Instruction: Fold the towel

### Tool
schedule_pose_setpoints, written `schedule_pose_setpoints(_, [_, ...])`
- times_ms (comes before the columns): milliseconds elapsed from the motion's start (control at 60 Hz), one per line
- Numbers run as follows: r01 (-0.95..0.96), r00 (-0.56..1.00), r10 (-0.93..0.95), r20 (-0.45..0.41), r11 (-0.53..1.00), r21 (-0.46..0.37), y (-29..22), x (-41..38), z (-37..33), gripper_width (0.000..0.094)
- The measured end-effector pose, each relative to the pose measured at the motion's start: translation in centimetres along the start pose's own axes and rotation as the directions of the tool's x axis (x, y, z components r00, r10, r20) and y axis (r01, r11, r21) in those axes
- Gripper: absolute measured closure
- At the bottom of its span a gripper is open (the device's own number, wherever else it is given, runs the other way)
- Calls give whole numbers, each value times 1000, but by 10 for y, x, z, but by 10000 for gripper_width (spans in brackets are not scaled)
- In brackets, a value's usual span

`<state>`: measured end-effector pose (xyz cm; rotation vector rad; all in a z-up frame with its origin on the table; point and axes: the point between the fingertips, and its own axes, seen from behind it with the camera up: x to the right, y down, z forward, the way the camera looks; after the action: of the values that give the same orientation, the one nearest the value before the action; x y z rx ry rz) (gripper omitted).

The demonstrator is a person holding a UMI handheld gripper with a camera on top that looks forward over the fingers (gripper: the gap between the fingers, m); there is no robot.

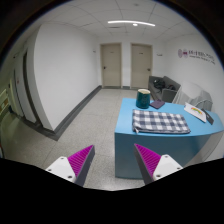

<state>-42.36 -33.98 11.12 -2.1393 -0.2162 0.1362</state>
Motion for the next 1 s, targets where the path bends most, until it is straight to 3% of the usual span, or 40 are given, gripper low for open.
schedule_pose_setpoints(217, [-1, 999, 1, -44, 1000, -18, 0, 25, 44, 114])
schedule_pose_setpoints(567, [30, 999, -32, -44, 999, -42, -54, 119, 247, 149])
schedule_pose_setpoints(617, [38, 999, -39, -32, 998, -40, -58, 125, 266, 219])
schedule_pose_setpoints(633, [44, 999, -45, -27, 998, -45, -59, 125, 269, 202])
schedule_pose_setpoints(667, [56, 998, -57, -22, 997, -58, -56, 128, 276, 321])
schedule_pose_setpoints(683, [60, 998, -61, -22, 996, -65, -54, 130, 280, 318])
schedule_pose_setpoints(733, [65, 998, -66, -10, 994, -86, -47, 133, 289, 443])
schedule_pose_setpoints(883, [83, 996, -84, -8, 994, -75, -42, 141, 294, 562])
schedule_pose_setpoints(950, [93, 994, -96, -59, 994, -57, -44, 154, 295, 852])
schedule_pose_setpoints(1000, [83, 994, -86, -65, 996, -44, -45, 153, 295, 890])
